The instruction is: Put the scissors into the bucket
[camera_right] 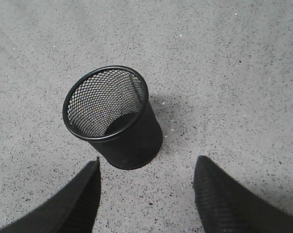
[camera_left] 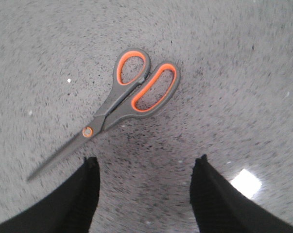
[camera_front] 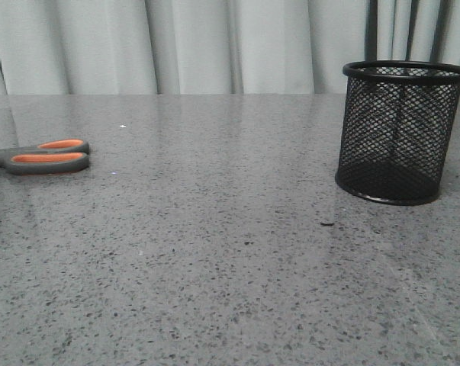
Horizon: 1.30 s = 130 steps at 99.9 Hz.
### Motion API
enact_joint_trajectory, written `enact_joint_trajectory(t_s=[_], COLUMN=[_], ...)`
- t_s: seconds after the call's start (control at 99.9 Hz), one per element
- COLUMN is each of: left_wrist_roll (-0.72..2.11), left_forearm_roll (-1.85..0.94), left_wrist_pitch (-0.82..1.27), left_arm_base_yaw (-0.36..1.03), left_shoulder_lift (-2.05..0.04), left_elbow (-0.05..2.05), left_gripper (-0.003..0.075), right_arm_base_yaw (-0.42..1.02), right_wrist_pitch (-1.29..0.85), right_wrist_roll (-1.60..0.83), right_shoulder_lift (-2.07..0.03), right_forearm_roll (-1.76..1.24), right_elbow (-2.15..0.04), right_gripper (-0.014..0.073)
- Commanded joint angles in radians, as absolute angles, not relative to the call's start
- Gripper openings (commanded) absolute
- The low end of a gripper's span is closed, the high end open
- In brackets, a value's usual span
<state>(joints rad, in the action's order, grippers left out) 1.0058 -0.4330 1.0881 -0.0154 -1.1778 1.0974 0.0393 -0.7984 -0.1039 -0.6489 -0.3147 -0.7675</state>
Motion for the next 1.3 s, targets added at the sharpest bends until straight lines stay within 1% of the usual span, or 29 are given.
enact_joint_trajectory(t_s=[0.0,0.09,0.33,0.5,0.901,1.191,1.291], left_wrist_roll=[1.179,1.311,1.420,1.450,1.508,1.574,1.582], left_forearm_roll=[-0.471,-0.471,-0.471,-0.404,-0.425,-0.445,-0.445], left_wrist_pitch=[1.072,1.072,1.074,1.076,1.105,1.108,1.145], left_arm_base_yaw=[-0.010,-0.010,0.007,0.023,0.023,0.030,0.030], left_shoulder_lift=[-1.240,-1.317,-1.494,-1.582,-1.697,-1.728,-1.742], left_elbow=[1.150,1.170,1.261,1.326,1.363,1.363,1.363], left_gripper=[0.0386,0.0386,0.0386,0.0386,0.0386,0.0386,0.0386], right_arm_base_yaw=[0.033,0.033,0.033,0.033,0.033,0.033,0.033], right_wrist_pitch=[-0.747,-0.751,-0.756,-0.767,-0.784,-0.787,-0.787], right_wrist_roll=[-0.118,-0.118,-0.120,-0.131,-0.147,-0.148,-0.148], right_shoulder_lift=[-0.657,-0.657,-0.657,-0.657,-0.657,-0.657,-0.657], right_forearm_roll=[-0.321,-0.321,-0.321,-0.319,-0.319,-0.319,-0.319], right_elbow=[-0.802,-0.802,-0.802,-0.802,-0.802,-0.802,-0.802], right_gripper=[0.0380,0.0380,0.0380,0.0379,0.0380,0.0380,0.0380])
